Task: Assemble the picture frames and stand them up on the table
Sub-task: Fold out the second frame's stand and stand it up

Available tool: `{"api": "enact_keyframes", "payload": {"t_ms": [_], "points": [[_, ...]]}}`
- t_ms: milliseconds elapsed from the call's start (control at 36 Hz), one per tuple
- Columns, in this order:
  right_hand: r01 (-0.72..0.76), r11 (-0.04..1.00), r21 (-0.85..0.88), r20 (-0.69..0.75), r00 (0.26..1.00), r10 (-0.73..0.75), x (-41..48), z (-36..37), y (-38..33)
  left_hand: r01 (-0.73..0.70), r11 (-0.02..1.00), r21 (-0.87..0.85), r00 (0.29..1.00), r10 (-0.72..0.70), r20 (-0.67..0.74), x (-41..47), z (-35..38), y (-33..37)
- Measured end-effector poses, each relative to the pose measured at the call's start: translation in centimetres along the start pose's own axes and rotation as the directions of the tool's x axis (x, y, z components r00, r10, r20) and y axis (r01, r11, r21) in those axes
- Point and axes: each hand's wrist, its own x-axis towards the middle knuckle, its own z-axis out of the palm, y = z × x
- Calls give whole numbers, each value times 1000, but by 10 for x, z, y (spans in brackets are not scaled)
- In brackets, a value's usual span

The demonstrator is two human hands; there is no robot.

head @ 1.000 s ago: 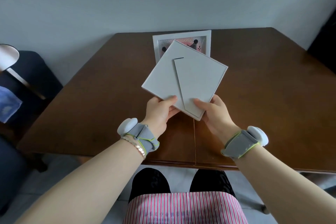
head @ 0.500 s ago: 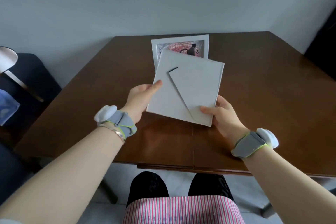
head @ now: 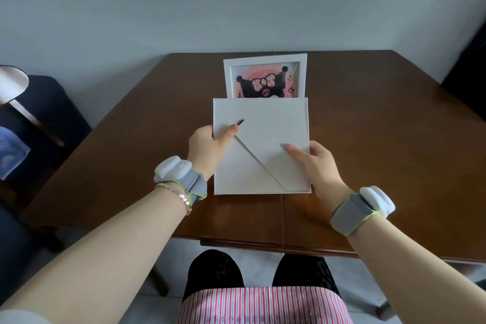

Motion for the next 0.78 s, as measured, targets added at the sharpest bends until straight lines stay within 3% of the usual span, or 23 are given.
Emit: {"api": "enact_keyframes", "payload": {"t_ms": [139, 250, 333, 389, 472, 583, 694, 778], "points": [[6, 999, -52, -15, 1000, -7, 1, 6, -9, 40, 992, -116, 998, -45, -43, 2, -8, 9], [113, 961, -251, -26, 992, -124, 3, 17, -27, 78, 972, -220, 991, -100, -91, 7, -20, 24], [309, 816, -488, 3, 936, -352, -7, 33, -52, 64, 968, -241, 985, -99, -139, 12, -35, 36], [440, 686, -579, 98, 873, -477, -18, 51, -69, 41, 972, -231, 986, -77, -150, 14, -47, 44], [531, 613, -584, 223, 832, -508, -36, 80, -89, 36, 987, -159, 982, -64, -178, 15, -64, 58], [526, 699, -486, 331, 850, -410, -52, 111, -109, 37, 999, -11, 979, -38, -200, 16, -88, 71], [486, 819, -306, 454, 830, -323, -54, 126, -119, 53, 999, 8, 988, -51, -147, 16, -108, 76], [481, 806, -345, 469, 832, -296, -52, 131, -122, 63, 998, -22, 993, -65, -96, 14, -111, 77]]}}
